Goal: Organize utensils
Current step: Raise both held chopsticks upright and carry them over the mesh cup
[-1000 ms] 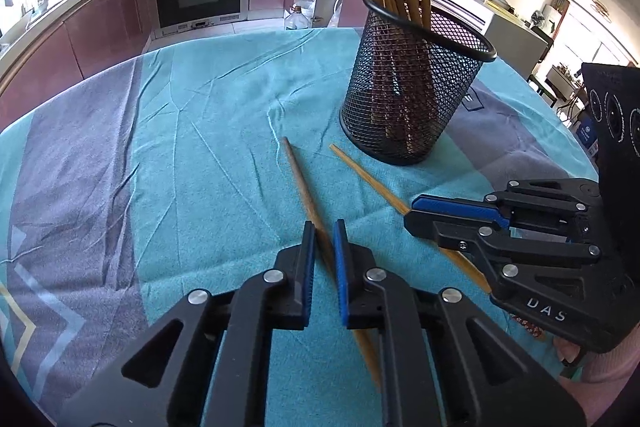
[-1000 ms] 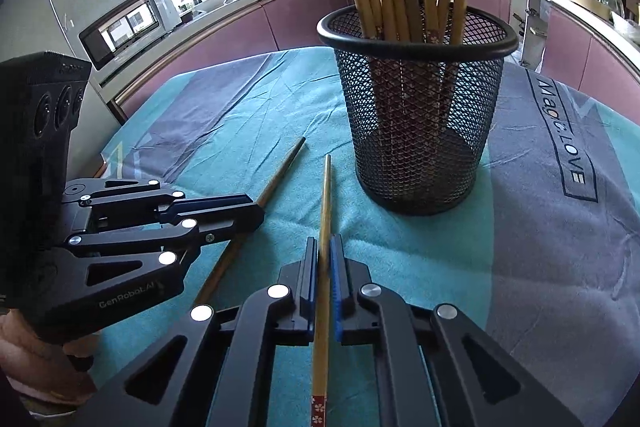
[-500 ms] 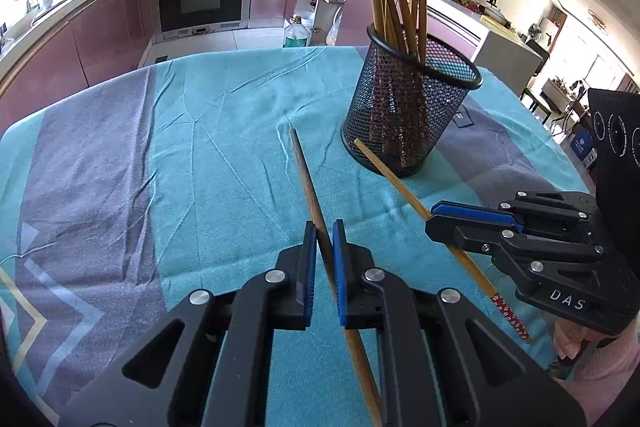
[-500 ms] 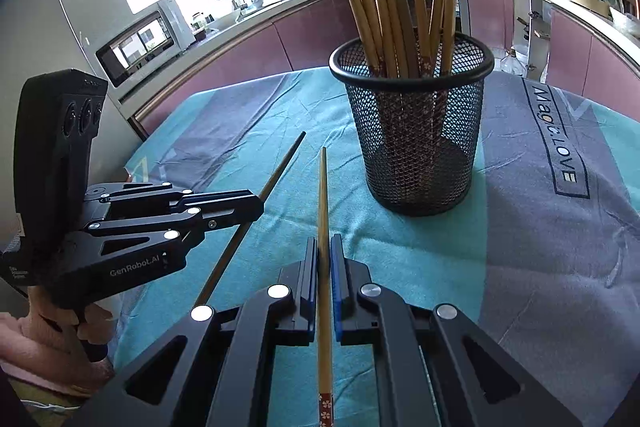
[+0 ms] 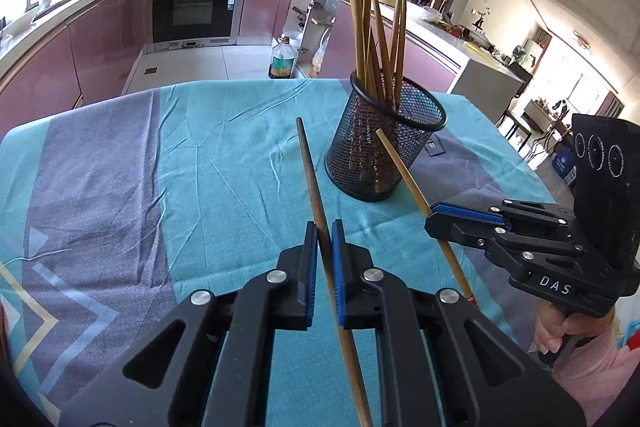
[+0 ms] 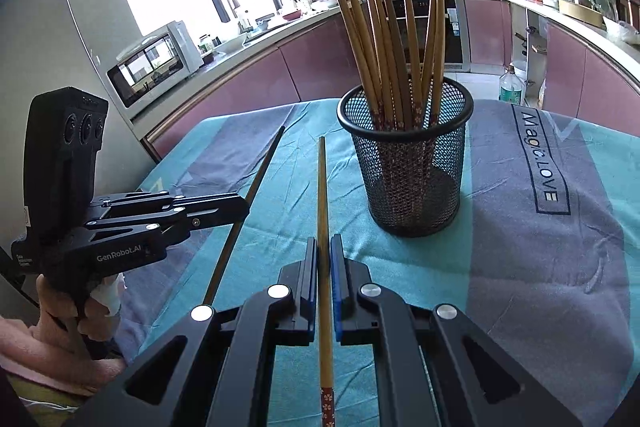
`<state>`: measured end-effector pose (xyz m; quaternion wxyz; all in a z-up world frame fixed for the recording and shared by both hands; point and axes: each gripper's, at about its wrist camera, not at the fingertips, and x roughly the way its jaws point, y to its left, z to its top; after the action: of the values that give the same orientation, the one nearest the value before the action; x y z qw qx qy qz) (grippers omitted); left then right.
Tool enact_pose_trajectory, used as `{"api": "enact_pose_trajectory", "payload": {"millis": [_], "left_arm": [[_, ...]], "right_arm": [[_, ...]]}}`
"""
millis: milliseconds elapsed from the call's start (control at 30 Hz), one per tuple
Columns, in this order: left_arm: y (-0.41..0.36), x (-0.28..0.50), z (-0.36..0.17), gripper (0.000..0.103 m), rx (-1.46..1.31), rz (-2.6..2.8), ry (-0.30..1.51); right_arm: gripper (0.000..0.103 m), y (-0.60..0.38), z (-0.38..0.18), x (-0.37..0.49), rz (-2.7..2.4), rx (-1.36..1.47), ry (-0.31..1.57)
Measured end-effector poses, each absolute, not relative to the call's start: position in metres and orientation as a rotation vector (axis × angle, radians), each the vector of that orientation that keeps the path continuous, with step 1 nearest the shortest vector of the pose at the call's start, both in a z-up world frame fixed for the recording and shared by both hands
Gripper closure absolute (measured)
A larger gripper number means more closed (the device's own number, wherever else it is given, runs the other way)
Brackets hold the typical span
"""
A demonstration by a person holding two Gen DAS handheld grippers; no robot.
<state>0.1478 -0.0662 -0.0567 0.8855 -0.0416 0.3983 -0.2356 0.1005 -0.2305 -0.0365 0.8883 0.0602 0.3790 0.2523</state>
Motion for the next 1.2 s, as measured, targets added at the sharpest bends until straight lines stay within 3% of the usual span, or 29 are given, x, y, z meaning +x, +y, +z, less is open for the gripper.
{"api": "enact_pose_trajectory", "payload": {"millis": [333, 500, 700, 1000, 1133, 1200], "left_arm": [[-0.062, 0.138, -0.043, 0.098, -0.095, -0.504, 0.791], [-0.070, 0.147, -0.063, 0.079, -0.043, -0.467, 0.846], [-0.081, 0.161, -0.087, 0.076, 0.015, -0.425, 0.900], [-0.099, 0.166, -0.107, 0.078, 0.109, -0.381, 0.923], [-0.105, 0.163, -0.108, 0.092, 0.122, -0.368, 0.911], [-0.107, 0.163, -0.107, 0.093, 0.118, -0.363, 0.910]], "right_arm": [[0.098, -0.241, -0.029, 0.096, 0.523, 0.142, 0.754], [0.098, -0.241, -0.031, 0.099, 0.521, 0.145, 0.763], [0.098, -0.240, -0.037, 0.100, 0.521, 0.144, 0.778], [0.098, -0.239, -0.043, 0.103, 0.526, 0.147, 0.794], [0.098, -0.238, -0.044, 0.104, 0.531, 0.148, 0.796], [0.098, -0.237, -0.043, 0.104, 0.531, 0.149, 0.795]]}}
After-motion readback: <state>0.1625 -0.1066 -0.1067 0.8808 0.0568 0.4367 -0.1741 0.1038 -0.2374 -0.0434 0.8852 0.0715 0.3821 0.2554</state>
